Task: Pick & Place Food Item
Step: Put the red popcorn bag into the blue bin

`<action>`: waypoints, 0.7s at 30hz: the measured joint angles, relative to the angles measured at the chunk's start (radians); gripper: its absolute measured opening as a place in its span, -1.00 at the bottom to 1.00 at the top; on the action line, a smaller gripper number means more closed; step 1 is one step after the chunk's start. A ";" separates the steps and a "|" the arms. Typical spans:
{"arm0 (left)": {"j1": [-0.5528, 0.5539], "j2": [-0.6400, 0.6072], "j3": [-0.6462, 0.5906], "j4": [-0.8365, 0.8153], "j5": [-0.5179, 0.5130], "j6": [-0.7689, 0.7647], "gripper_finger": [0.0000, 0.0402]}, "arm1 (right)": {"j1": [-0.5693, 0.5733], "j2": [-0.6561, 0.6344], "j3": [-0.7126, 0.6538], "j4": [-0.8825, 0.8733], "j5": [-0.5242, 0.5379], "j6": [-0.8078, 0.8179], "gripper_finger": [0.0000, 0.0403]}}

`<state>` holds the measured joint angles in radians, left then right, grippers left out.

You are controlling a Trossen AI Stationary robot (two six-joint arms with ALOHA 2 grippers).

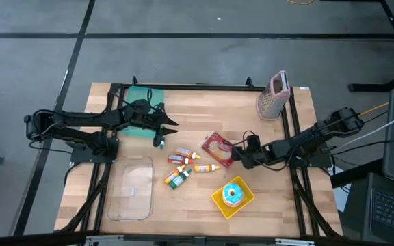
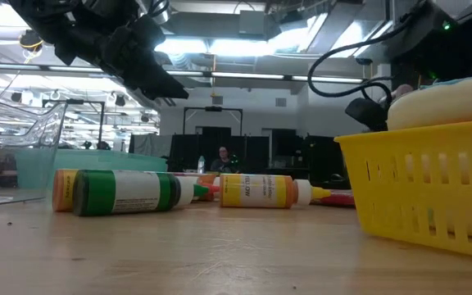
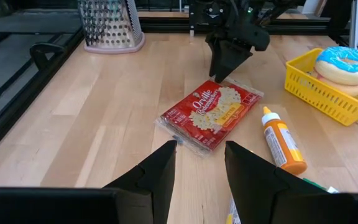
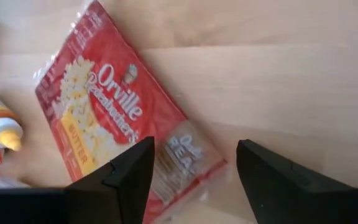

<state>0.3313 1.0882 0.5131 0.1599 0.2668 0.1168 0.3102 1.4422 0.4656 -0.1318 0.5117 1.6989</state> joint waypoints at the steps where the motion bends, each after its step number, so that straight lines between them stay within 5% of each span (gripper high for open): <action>1: 0.000 0.000 0.000 0.000 0.000 0.000 -0.33 | -0.005 0.001 0.000 0.014 0.000 -0.008 0.12; 15: 0.000 0.000 0.000 -0.018 0.000 -0.008 -0.33 | -0.022 0.106 0.005 0.214 -0.032 -0.067 -0.03; 21: 0.000 0.000 -0.001 -0.030 0.000 -0.013 -0.33 | -0.023 0.108 0.003 0.210 -0.052 -0.107 -0.41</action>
<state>0.3309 1.0885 0.5125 0.1300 0.2672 0.1035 0.2867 1.5501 0.4686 0.0780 0.4599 1.5918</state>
